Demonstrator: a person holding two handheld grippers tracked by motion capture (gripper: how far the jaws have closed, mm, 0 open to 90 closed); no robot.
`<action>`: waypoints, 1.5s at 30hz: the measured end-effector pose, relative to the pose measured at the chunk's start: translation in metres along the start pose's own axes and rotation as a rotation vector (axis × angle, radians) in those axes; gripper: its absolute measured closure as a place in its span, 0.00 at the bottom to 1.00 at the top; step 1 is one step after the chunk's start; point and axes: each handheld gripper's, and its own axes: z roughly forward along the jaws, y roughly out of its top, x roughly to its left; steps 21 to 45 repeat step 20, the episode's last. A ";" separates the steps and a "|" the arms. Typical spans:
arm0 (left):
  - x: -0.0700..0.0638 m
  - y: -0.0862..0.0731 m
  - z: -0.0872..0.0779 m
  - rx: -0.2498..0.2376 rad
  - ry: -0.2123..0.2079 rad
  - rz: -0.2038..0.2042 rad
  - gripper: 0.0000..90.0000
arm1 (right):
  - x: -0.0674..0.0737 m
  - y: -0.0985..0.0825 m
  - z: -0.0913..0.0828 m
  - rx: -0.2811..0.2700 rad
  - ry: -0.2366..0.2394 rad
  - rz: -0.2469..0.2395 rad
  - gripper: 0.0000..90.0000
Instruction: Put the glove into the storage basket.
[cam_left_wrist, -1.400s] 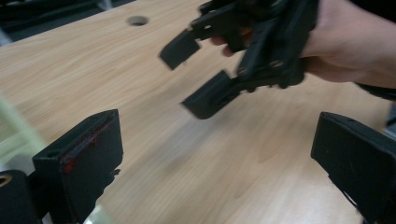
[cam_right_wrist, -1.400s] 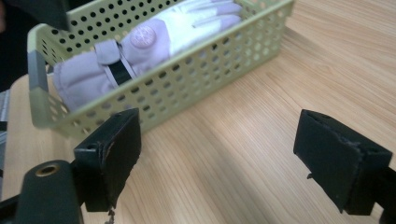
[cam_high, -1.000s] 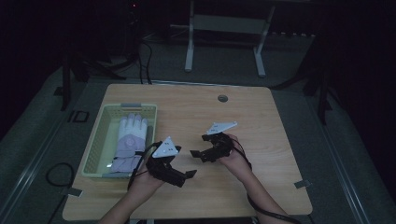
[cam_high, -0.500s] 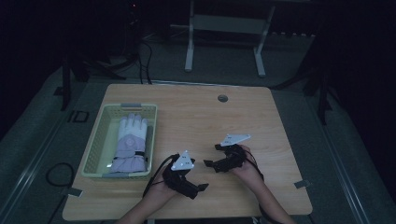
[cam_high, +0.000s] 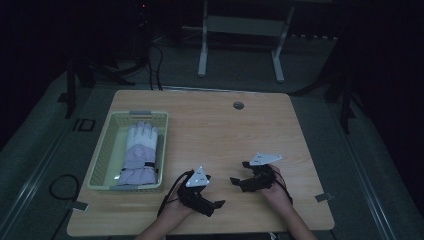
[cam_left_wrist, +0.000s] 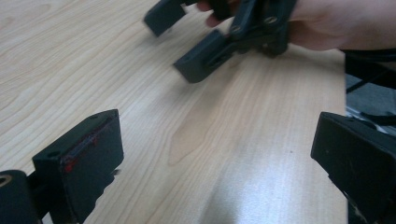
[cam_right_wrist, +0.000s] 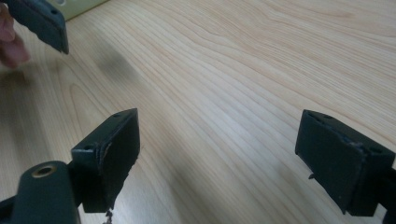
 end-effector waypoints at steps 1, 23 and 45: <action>0.000 -0.001 0.000 0.001 -0.001 0.000 0.03 | 0.000 -0.002 -0.003 -0.006 0.001 0.002 0.16; 0.002 -0.010 0.002 -0.011 -0.005 -0.024 0.03 | -0.014 -0.019 -0.024 -0.020 -0.068 0.077 0.16; 0.002 -0.010 0.002 -0.011 -0.005 -0.024 0.03 | -0.014 -0.019 -0.024 -0.020 -0.068 0.077 0.16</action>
